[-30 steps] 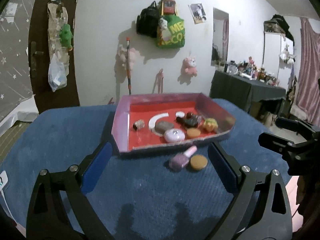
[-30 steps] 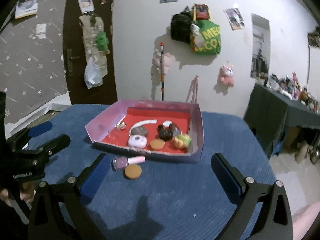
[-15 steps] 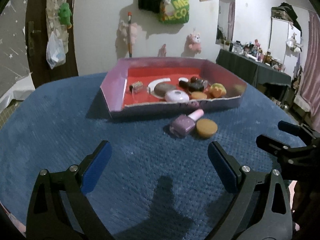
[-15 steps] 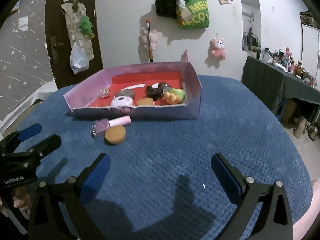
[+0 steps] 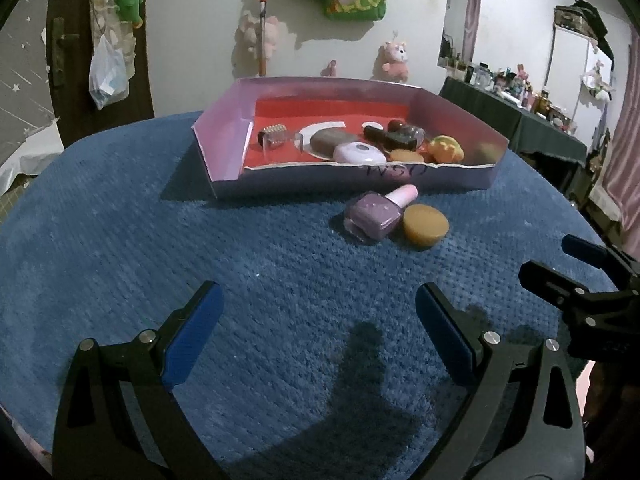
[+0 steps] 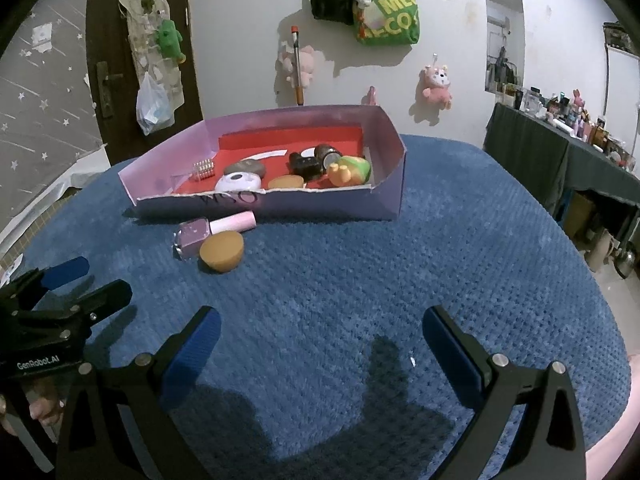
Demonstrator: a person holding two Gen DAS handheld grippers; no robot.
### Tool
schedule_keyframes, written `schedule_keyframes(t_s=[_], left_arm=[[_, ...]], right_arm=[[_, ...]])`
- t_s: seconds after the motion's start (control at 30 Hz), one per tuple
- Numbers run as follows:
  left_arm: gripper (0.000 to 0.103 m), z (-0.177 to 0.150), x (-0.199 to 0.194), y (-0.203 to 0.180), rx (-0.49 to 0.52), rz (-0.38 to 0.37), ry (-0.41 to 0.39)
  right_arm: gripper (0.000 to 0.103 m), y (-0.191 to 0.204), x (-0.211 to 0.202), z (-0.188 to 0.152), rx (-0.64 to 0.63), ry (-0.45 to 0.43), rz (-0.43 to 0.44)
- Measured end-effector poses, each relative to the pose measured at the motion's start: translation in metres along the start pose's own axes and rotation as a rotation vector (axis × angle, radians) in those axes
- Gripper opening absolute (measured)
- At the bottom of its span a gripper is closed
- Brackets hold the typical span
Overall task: Organize rigid objects
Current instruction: 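Move the right tool to the tan sponge while the left tool approaches the lilac nail polish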
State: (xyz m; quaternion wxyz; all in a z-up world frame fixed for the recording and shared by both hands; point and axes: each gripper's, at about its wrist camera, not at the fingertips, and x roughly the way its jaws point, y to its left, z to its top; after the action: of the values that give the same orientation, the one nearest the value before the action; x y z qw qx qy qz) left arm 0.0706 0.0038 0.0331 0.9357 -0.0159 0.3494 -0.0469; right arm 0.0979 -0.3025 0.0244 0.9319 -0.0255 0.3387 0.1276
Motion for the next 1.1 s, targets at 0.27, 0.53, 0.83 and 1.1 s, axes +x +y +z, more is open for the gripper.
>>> schedule_keyframes(t_s=[0.27,0.53,0.83,1.1], left_arm=[[0.098,0.001,0.001,0.001,0.002,-0.003,0.012],[0.098,0.005,0.002,0.002,0.004,-0.023,0.025],[0.098,0.036,0.004,0.009,0.098,-0.085,0.022],[0.087,0.064,0.025,0.003,0.218,-0.204,0.085]], right_arm=[[0.103,0.000,0.003,0.000,0.002,0.012,0.000],[0.103,0.000,0.007,0.001,0.000,0.022,0.010],[0.103,0.002,0.019,0.019,-0.025,0.077,0.173],[0.095,0.016,0.052,0.048,-0.117,0.194,0.323]])
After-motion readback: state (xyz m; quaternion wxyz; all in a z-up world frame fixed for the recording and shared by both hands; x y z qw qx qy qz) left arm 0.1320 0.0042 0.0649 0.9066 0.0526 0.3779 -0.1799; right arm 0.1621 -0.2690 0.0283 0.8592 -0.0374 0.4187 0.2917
